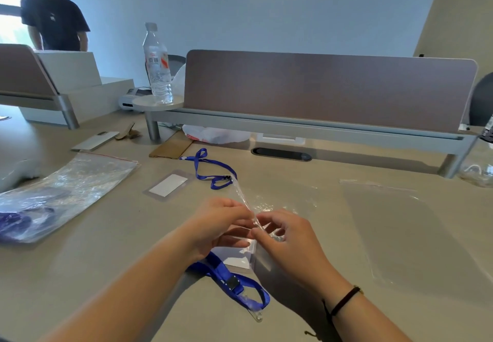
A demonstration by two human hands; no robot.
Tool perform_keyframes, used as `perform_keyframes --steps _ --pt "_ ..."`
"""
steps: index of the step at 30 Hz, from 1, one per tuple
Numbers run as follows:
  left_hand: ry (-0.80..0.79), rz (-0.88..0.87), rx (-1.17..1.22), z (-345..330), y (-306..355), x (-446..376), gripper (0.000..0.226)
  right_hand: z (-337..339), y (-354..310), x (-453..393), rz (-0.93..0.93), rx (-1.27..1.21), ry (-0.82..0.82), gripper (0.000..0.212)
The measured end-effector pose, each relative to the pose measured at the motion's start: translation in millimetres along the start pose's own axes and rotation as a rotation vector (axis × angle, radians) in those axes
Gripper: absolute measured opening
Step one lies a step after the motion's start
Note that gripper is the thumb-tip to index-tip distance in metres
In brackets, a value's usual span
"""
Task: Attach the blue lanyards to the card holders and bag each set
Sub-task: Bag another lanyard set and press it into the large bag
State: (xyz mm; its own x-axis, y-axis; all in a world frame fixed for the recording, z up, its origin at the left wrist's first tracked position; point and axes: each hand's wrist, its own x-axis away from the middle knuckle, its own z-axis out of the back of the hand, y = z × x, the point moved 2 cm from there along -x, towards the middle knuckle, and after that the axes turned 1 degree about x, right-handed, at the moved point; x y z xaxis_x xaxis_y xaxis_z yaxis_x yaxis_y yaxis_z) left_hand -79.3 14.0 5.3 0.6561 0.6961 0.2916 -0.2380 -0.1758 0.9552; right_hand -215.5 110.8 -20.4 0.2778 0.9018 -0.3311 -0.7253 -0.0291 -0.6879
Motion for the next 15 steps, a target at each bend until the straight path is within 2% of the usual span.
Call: perform_keyframes --steps 5,10,15 --pt "0.079 -0.041 -0.009 -1.0 -0.2 1.2 0.020 -2.2 -1.2 0.6 -0.035 -0.109 -0.016 0.024" --pt "0.069 -0.047 -0.003 -0.2 -1.8 3.8 0.022 -0.8 -1.8 0.6 -0.102 -0.198 -0.002 0.019" --pt "0.070 -0.061 0.003 -1.7 -2.3 5.7 0.023 -0.1 -3.3 1.4 -0.083 -0.194 -0.036 0.023"
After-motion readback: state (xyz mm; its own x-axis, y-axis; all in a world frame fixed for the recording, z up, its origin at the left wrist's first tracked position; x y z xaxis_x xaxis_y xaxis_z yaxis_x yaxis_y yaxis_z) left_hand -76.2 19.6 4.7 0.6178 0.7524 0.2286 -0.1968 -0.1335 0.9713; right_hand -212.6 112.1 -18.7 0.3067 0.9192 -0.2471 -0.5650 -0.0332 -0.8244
